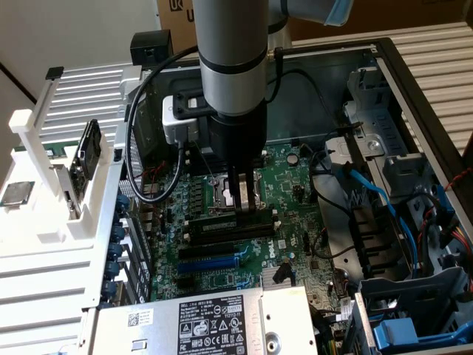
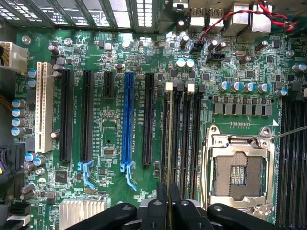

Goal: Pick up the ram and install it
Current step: 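Insert the ram into the slot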

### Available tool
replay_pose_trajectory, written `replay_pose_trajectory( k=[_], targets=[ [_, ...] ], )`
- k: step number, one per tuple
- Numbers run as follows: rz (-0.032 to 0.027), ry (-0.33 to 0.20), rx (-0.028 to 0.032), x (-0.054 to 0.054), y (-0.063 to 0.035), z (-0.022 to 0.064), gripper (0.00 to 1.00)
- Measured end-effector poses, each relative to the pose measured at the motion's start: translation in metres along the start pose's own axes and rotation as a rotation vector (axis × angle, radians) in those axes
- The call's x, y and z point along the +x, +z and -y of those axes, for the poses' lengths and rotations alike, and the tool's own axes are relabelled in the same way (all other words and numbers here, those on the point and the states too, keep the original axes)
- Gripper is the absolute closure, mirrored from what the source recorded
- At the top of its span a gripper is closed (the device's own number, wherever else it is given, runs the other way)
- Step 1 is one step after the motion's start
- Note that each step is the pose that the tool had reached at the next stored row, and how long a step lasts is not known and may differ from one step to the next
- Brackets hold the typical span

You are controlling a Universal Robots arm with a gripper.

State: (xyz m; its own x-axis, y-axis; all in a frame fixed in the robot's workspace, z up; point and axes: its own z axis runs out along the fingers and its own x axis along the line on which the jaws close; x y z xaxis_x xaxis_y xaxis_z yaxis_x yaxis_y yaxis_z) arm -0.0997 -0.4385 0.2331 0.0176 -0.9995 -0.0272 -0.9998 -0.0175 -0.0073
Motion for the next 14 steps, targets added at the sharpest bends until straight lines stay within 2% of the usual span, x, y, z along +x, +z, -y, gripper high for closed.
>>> replay_pose_trajectory(
  k=[3,7,14],
  targets=[
    [-0.0001,0.0,-0.0009,0.0,0.0006,0.0,0.87],
    [0.0001,0.0,-0.0057,0.0,0.0009,0.0007,0.87],
    [0.0001,0.0,-0.0077,0.0004,0.001,0.0021,0.87]
  ],
)
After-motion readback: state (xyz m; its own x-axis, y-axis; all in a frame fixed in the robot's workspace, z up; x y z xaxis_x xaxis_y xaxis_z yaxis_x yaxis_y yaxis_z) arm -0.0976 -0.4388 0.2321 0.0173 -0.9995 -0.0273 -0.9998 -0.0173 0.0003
